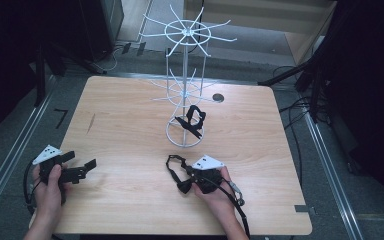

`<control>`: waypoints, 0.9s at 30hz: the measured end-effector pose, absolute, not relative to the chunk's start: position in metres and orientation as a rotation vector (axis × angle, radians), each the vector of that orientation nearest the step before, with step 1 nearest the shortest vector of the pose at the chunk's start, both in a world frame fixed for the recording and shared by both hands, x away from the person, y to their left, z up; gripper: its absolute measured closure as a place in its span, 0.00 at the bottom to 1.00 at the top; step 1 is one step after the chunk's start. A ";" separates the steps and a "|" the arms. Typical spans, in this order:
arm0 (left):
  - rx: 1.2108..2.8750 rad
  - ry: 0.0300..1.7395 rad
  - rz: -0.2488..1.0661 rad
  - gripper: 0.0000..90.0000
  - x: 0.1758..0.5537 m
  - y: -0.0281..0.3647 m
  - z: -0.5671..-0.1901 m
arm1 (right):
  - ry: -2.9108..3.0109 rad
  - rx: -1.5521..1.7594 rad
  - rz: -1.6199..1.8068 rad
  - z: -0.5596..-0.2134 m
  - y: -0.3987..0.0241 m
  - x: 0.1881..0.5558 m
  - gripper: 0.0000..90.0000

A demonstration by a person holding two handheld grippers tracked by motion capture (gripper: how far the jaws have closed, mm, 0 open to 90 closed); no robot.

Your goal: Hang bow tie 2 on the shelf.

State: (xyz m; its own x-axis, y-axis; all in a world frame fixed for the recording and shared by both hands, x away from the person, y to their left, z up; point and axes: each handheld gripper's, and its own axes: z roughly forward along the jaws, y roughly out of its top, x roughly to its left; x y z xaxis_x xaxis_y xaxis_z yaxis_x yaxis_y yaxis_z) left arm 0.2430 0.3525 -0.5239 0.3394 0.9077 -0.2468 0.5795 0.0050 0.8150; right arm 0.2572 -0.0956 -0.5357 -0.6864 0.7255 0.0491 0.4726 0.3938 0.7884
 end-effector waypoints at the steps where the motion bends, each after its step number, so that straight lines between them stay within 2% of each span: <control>1: 1.683 1.347 0.447 0.00 0.243 0.353 -0.524 | 2.349 1.045 1.190 -0.535 -0.096 0.257 0.99; 27: 1.682 1.348 0.451 0.00 0.243 0.352 -0.524 | 2.222 0.942 1.340 -0.501 -0.097 0.247 1.00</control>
